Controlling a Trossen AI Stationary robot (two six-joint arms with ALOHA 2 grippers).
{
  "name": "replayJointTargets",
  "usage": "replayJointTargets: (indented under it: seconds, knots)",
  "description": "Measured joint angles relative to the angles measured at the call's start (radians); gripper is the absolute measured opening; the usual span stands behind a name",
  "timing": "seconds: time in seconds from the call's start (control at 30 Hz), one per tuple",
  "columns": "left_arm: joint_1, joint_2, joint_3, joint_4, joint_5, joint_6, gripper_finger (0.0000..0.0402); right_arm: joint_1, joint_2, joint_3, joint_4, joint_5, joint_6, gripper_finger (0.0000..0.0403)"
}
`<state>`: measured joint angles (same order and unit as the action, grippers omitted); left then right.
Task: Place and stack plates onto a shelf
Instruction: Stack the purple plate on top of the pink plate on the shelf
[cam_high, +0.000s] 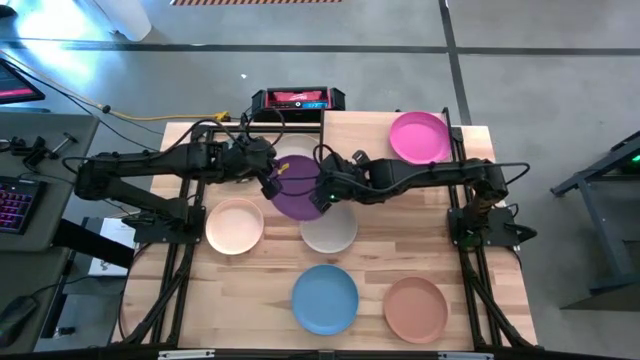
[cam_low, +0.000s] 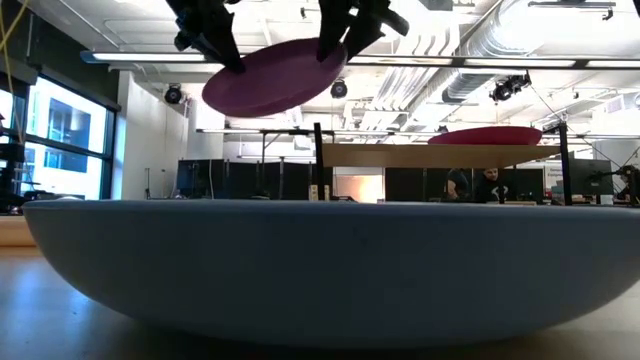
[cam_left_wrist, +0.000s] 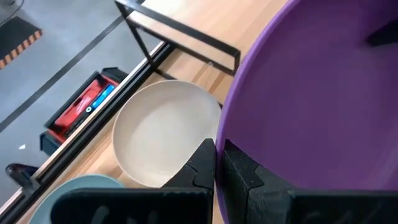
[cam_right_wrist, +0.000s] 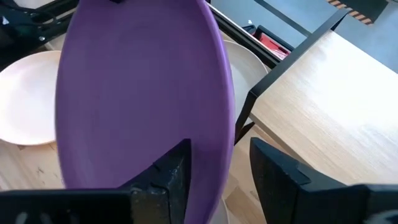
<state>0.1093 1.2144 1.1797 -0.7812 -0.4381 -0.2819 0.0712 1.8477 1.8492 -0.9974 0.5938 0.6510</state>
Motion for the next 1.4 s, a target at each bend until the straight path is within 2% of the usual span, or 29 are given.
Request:
replayJointTargets:
  seconds: [0.17,0.4,0.47,0.67,0.97,1.23,1.4]
  knots:
    - [0.000,0.000,0.000,-0.003,0.000,0.004,0.0000,0.001,0.000,0.000,-0.004,-0.001,0.007,0.0108]
    - [0.000,0.000,0.000,-0.006,0.001,0.004,0.0000,0.001,0.000,0.000,-0.005,-0.022,0.050,0.0019]
    - [0.000,0.000,0.000,-0.009,-0.001,0.003,0.0000,-0.001,0.000,0.000,-0.006,-0.020,0.063,0.0007]
    - [0.000,0.000,-0.001,-0.010,0.002,0.004,0.0002,-0.006,0.000,0.000,-0.010,-0.047,0.136,0.0003]
    - [0.001,0.000,-0.001,0.003,0.007,-0.004,0.0026,-0.006,-0.001,0.000,-0.010,-0.050,0.184,0.0001]
    - [0.004,0.000,-0.001,0.041,0.079,-0.003,0.0051,-0.005,-0.001,0.000,-0.015,-0.056,0.202,0.0000]
    - [0.004,-0.001,-0.001,0.048,0.086,0.000,0.0071,-0.005,-0.001,0.000,-0.043,-0.055,0.206,0.0000]
